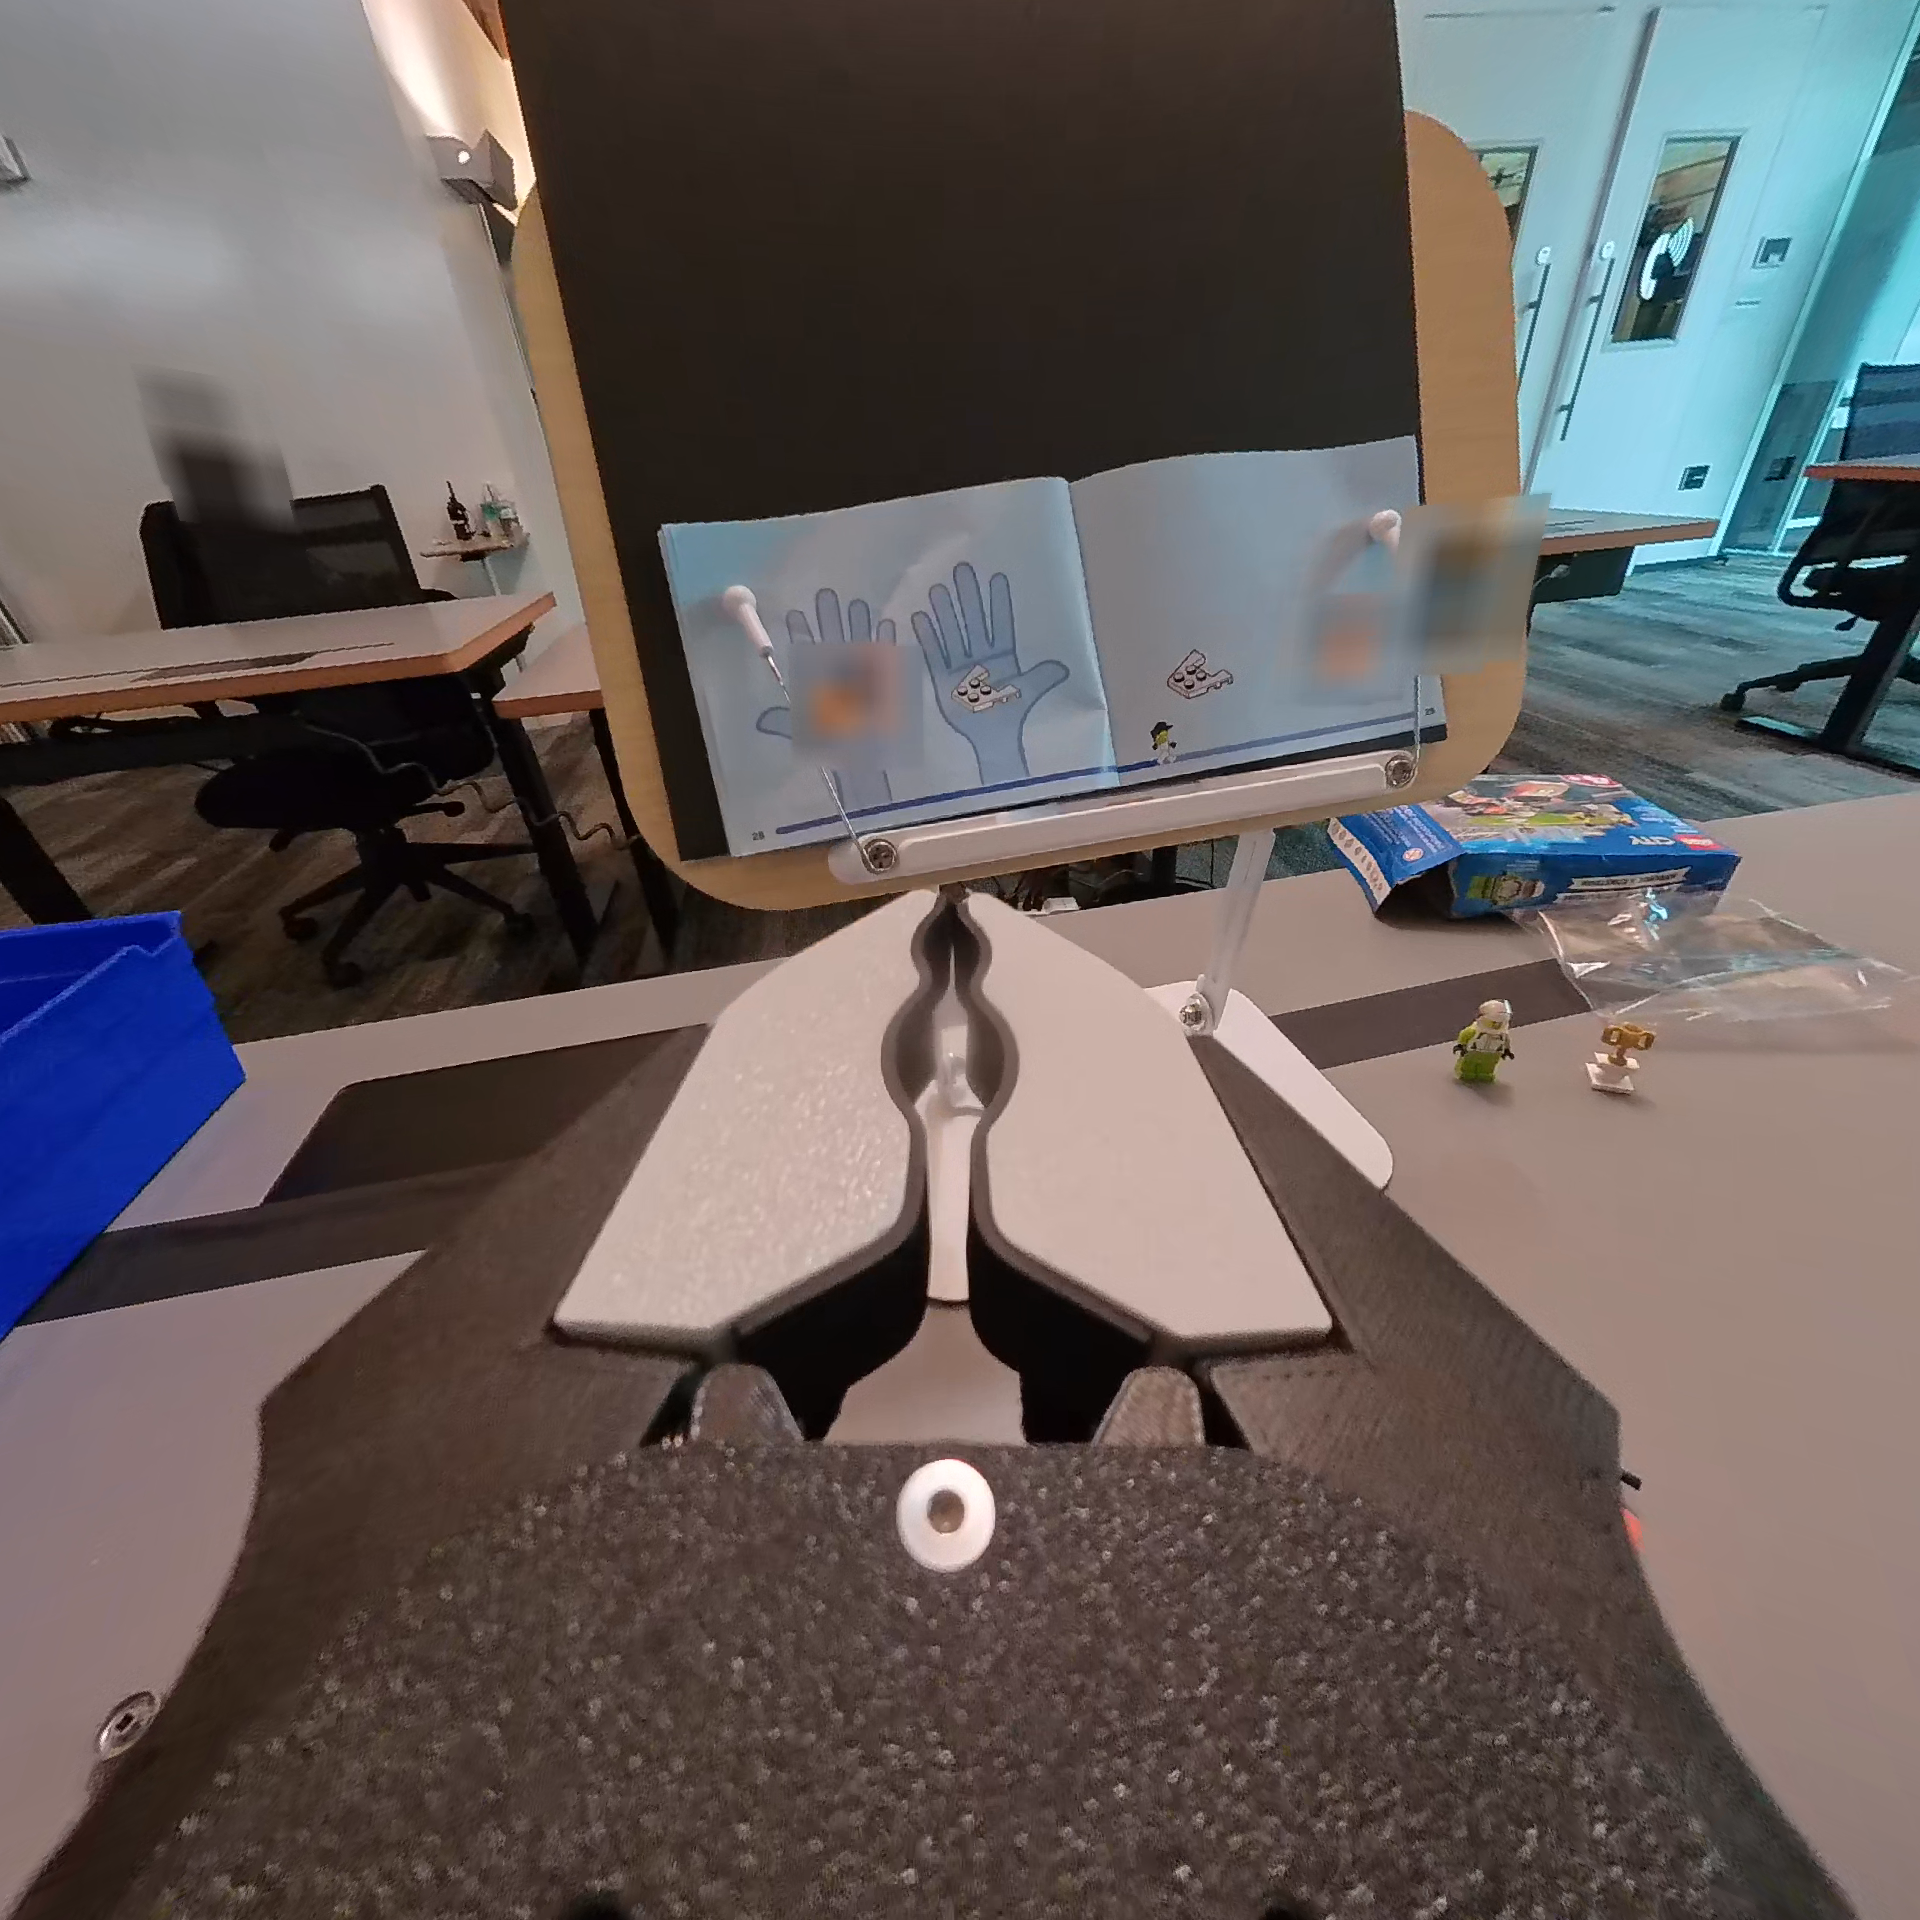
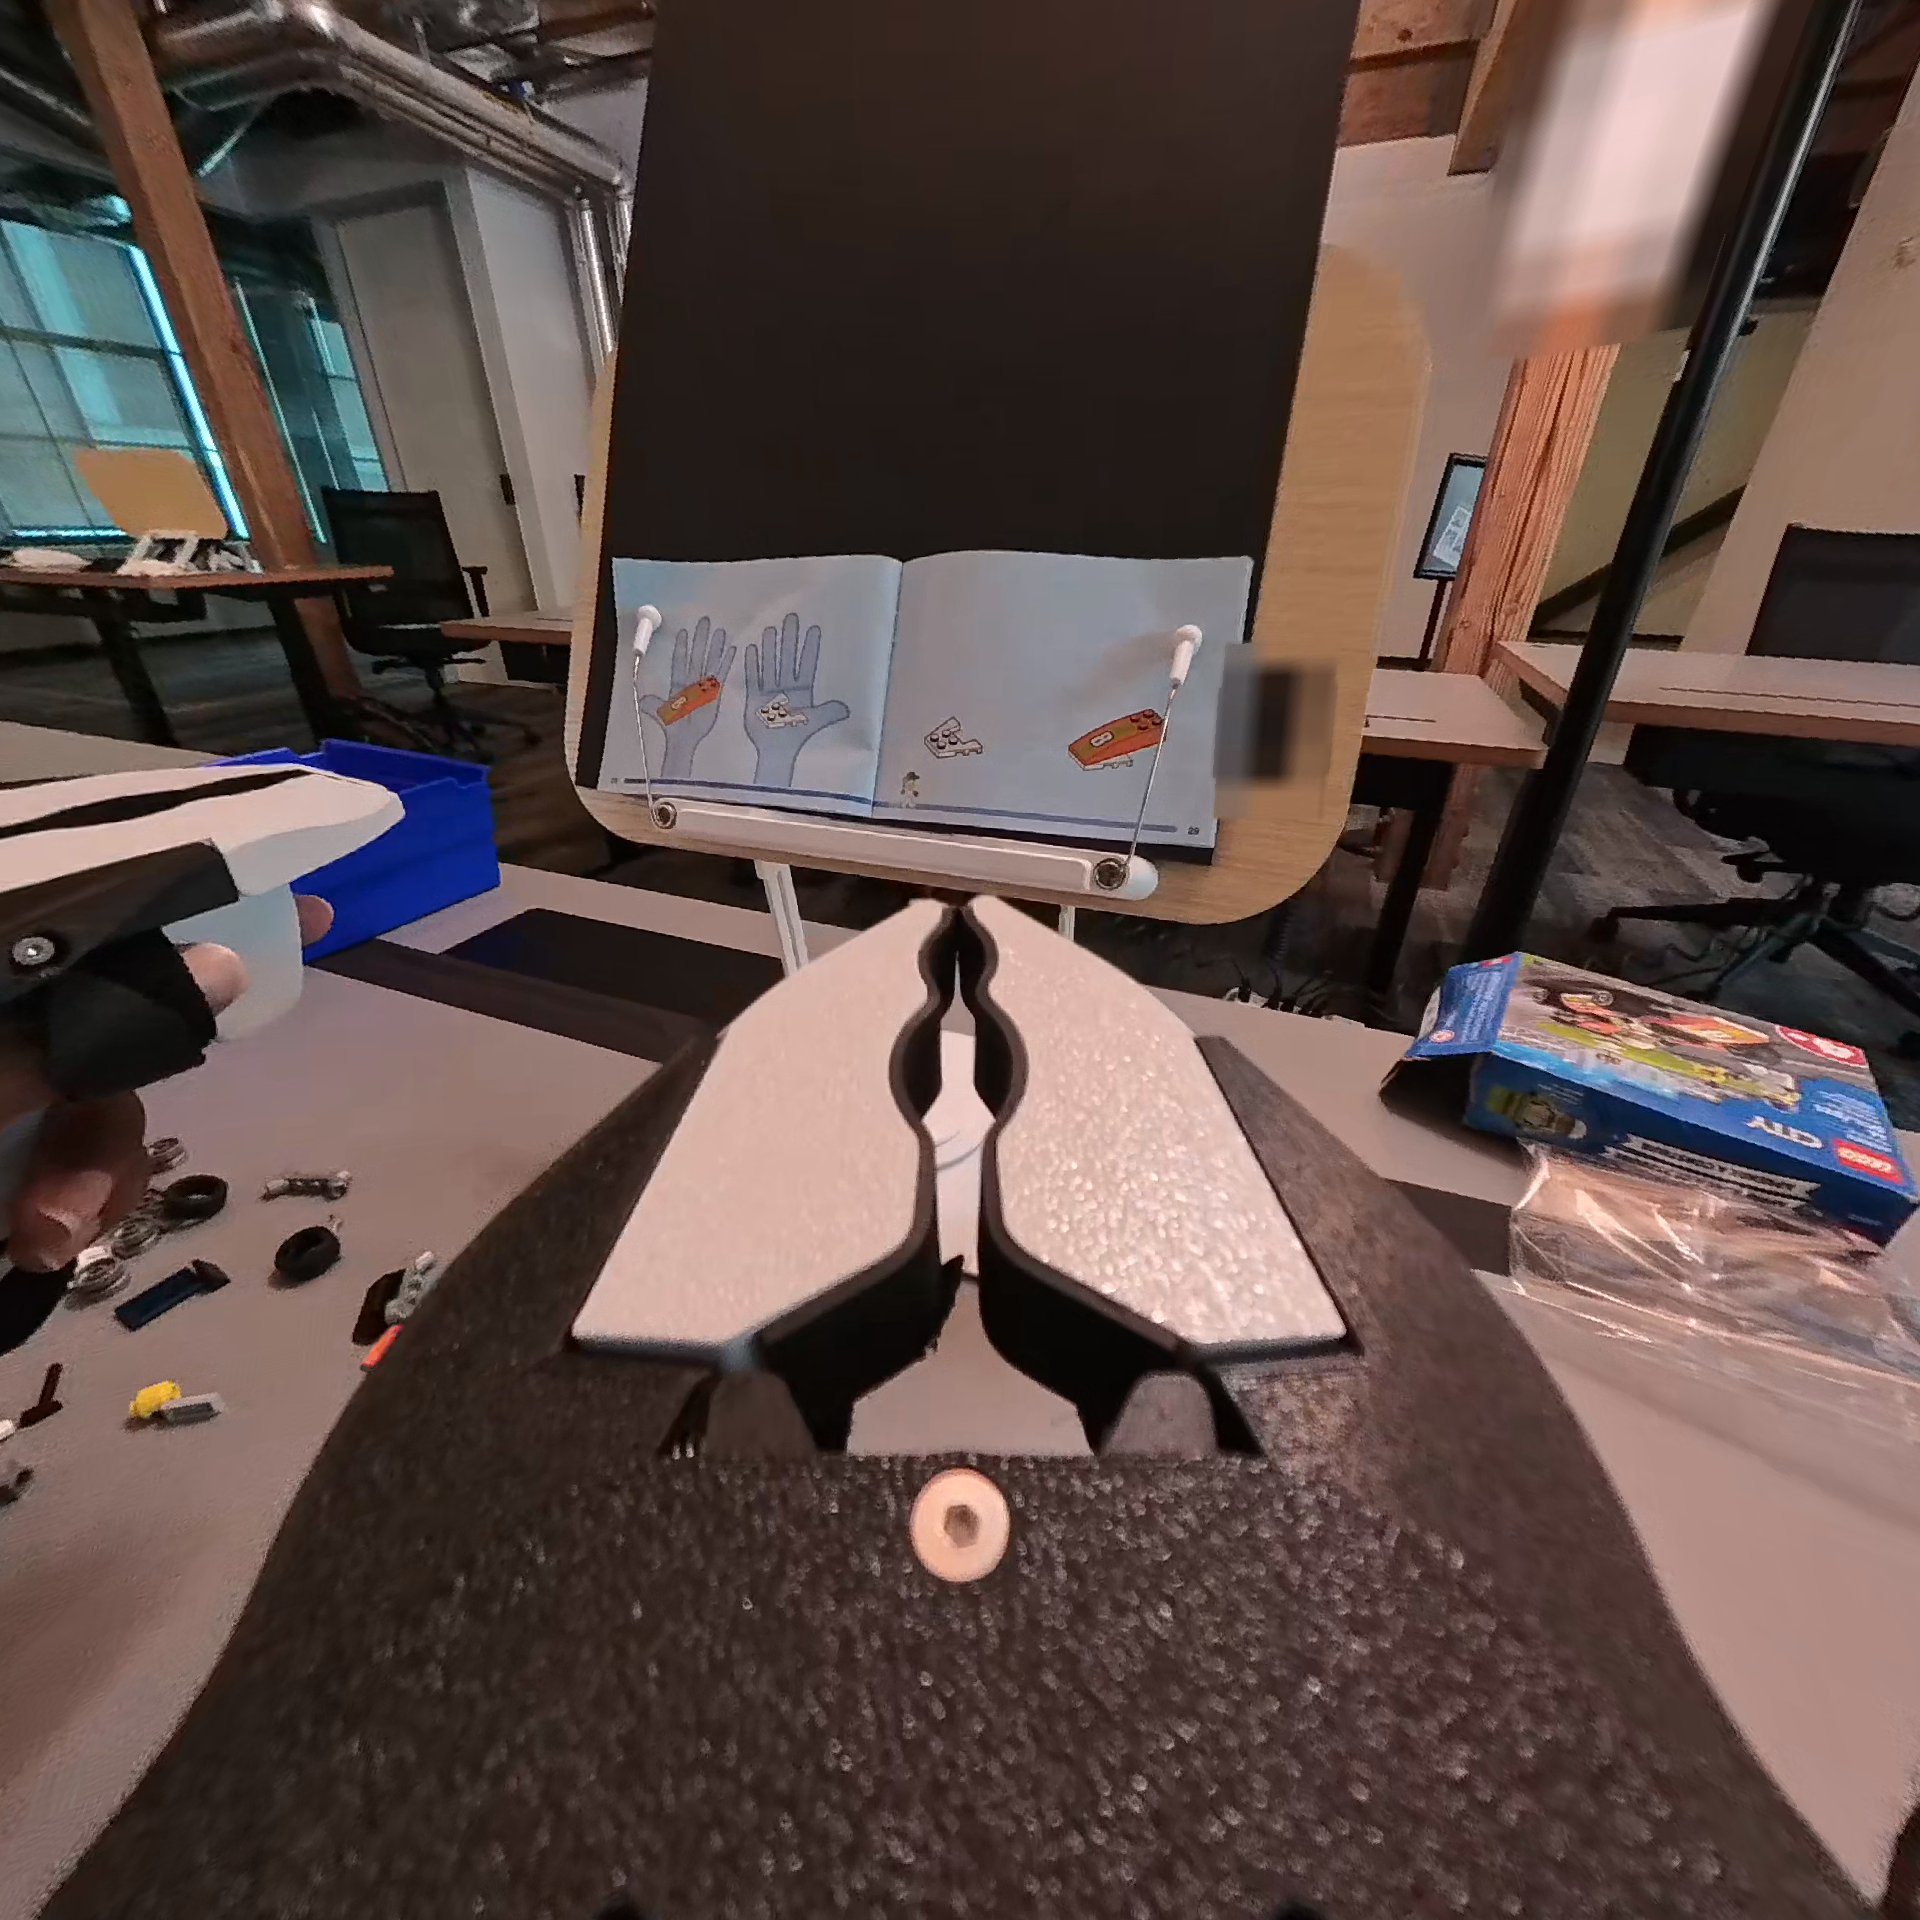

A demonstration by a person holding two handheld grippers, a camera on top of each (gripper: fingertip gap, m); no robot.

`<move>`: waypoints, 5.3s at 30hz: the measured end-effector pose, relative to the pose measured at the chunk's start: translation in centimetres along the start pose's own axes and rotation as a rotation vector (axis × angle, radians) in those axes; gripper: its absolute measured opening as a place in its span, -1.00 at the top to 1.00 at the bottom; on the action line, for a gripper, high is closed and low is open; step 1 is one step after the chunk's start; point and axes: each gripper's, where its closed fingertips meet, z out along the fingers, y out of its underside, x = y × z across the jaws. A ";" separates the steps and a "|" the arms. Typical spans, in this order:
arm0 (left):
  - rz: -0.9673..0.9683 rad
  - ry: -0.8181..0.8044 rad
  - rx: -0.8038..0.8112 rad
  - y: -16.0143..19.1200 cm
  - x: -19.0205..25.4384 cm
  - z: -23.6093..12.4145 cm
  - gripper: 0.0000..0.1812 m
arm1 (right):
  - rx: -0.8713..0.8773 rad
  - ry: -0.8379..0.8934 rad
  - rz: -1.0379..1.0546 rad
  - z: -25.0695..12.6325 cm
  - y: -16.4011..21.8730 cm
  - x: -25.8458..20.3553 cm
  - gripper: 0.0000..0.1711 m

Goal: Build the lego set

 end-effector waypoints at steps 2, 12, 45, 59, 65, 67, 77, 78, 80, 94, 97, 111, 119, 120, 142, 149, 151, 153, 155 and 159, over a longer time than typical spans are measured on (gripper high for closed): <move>0.000 0.000 -0.003 0.1 0.0 0.0 1.00 | -0.012 0.001 -0.003 0.1 0.3 0.0 1.00; -0.007 0.013 -0.009 0.3 0.2 0.1 1.00 | -0.023 0.015 -0.003 0.1 0.4 0.6 1.00; 0.366 0.253 -0.632 12.9 -15.0 -12.5 0.73 | -0.254 -0.148 -0.059 -6.7 8.8 0.9 1.00; 0.321 0.346 -1.065 22.1 -20.1 -18.0 0.82 | -0.305 -0.204 -0.029 -6.8 10.2 -0.5 1.00; 0.156 0.461 -0.849 17.1 -14.1 -16.7 0.82 | -0.305 -0.270 -0.069 -7.0 10.5 -2.2 0.99; 0.042 0.587 -0.771 15.1 -9.8 -16.5 0.82 | -0.293 -0.328 -0.115 -7.2 10.4 -3.7 0.98; -0.426 1.201 -0.579 10.4 9.0 -17.1 0.82 | -0.284 -0.668 -0.204 -9.6 10.2 -10.8 0.64; -0.464 1.221 -0.551 9.9 10.1 -16.9 0.82 | -0.310 -0.722 -0.110 -9.9 9.9 -11.5 0.62; -0.519 1.242 -0.483 8.9 11.6 -16.2 0.82 | -0.339 -0.781 0.029 -10.3 9.3 -12.2 0.56; -0.440 1.294 -0.296 7.1 14.1 -17.1 0.81 | -0.345 -0.955 0.446 -12.1 7.1 -13.9 0.80; -0.249 1.169 -0.304 8.6 13.5 -16.2 0.61 | -0.490 -0.939 0.213 -12.0 8.6 -12.6 0.80; 0.026 0.897 -0.351 11.6 11.7 -14.7 0.65 | -1.233 -0.891 -1.054 -10.6 19.7 -3.4 0.80; 0.046 0.794 -0.394 12.7 8.2 -14.5 0.68 | -1.230 -0.905 -1.038 -9.9 21.4 -4.8 0.80; 0.044 0.785 -0.404 13.0 7.8 -14.6 0.68 | -1.222 -0.903 -1.027 -9.9 21.4 -4.9 0.80; 0.089 0.123 -0.515 14.3 -16.7 -14.8 1.00 | -0.505 -0.661 -0.064 -12.2 12.2 -6.0 0.75; 0.056 0.231 -0.745 18.6 -18.4 -13.9 0.90 | -0.446 -0.588 -0.038 -12.6 12.4 -5.3 1.00; 0.102 0.257 -0.824 19.9 -18.4 -13.4 0.68 | -0.446 -0.591 -0.033 -12.6 12.7 -5.3 1.00; 0.122 0.305 -0.872 20.6 -17.8 -12.9 0.59 | -0.443 -0.605 -0.024 -12.6 12.8 -5.6 1.00; 0.125 0.358 -0.915 21.1 -17.2 -12.4 0.53 | -0.446 -0.618 -0.028 -12.7 13.1 -5.9 1.00; 0.139 0.443 -1.009 21.8 -16.4 -11.6 0.52 | -0.460 -0.639 -0.056 -13.0 13.8 -6.4 1.00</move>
